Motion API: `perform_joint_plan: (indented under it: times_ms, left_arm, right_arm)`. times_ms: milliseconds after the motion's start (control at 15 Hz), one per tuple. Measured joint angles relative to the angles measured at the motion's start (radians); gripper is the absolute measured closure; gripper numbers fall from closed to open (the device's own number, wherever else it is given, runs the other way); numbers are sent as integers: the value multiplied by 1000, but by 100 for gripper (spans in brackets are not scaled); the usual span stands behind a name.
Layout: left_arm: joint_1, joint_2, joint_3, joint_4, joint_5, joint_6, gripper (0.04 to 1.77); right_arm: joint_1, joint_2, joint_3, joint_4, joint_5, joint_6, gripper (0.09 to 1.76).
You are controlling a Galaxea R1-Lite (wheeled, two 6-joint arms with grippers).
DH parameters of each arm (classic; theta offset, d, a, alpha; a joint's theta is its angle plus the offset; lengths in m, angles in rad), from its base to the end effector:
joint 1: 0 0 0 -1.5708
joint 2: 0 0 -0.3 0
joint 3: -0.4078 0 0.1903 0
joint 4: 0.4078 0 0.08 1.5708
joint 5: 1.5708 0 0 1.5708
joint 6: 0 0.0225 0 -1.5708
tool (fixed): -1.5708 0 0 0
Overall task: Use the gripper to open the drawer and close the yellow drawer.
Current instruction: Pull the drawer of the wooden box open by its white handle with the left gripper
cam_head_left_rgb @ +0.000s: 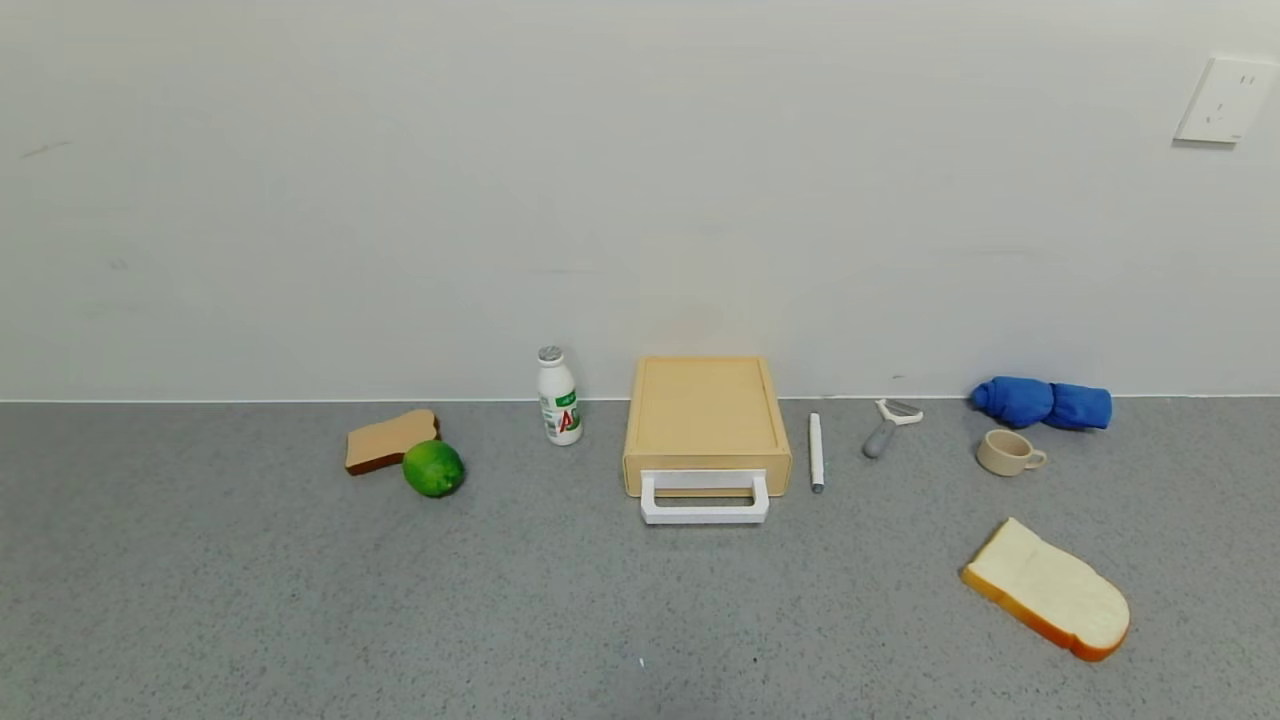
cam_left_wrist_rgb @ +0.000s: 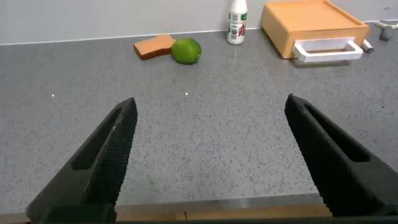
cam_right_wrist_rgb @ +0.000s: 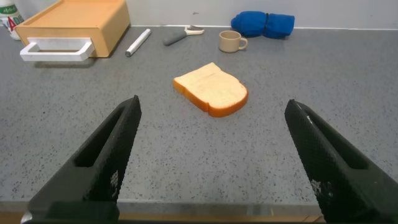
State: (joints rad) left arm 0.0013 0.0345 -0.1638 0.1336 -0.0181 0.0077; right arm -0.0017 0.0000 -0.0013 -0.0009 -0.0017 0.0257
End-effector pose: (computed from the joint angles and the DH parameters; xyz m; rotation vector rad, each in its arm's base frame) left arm -0.0338 -0.0005 0.1073 0.0077 0.0042 -0.0168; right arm -0.0229 0.0000 0.0759 0.0257 -0.0022 -0.0034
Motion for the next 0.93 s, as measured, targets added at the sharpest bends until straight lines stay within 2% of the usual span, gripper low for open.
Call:
perform_joint_plan:
  times_ms: [200, 600, 933]
  left_arm:
    - [-8, 124, -150, 74, 6, -1, 9]
    - [-31, 541, -514, 240, 3, 8, 9]
    - [-95, 924, -848, 478, 1, -1, 9]
  right_arm:
    - [0, 0, 0, 0, 0, 0, 15]
    - [0, 0, 0, 0, 0, 0, 15]
    - [0, 0, 0, 0, 0, 0, 15]
